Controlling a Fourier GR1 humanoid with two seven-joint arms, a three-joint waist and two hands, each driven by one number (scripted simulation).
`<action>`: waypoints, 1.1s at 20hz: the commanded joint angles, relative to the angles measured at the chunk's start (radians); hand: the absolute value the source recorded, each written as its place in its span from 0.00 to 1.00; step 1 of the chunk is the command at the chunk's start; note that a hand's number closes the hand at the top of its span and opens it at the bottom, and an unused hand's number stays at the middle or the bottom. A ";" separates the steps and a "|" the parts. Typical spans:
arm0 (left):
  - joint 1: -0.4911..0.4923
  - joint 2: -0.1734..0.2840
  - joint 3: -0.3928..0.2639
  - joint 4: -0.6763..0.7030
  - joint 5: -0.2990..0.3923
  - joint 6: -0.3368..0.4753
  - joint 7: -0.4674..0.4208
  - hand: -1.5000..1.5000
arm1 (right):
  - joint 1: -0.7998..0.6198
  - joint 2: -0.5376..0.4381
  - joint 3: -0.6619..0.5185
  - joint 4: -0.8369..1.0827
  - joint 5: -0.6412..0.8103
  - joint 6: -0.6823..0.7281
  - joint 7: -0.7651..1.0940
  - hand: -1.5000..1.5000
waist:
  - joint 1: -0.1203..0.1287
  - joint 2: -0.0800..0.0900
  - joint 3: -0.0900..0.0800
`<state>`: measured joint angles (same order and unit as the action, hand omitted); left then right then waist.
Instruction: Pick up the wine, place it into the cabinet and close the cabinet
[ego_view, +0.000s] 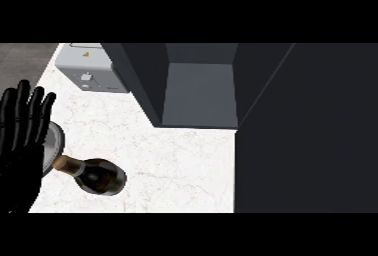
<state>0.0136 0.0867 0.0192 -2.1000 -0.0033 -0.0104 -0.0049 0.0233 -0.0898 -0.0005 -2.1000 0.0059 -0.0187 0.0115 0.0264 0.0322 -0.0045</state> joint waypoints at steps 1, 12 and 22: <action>0.041 0.047 0.059 -0.007 0.110 -0.086 0.001 0.00 | -0.005 0.015 0.041 0.000 0.025 0.001 0.015 0.00 | -0.022 -0.033 0.004; 0.272 0.232 0.129 -0.084 0.791 -0.424 0.193 0.00 | 0.056 -0.070 0.104 -0.285 -0.139 0.121 0.262 0.00 | -0.017 -0.038 0.004; 0.253 0.362 0.308 -0.221 1.079 -0.268 0.393 0.00 | -0.031 -0.100 0.078 -0.492 -0.217 0.067 0.554 0.00 | -0.027 -0.034 0.005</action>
<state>0.2923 0.4247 0.2995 -2.2857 1.0252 -0.3363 0.3220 -0.0030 -0.1696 0.1034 -2.4531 -0.1340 0.0543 0.4446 0.0064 -0.0028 -0.0003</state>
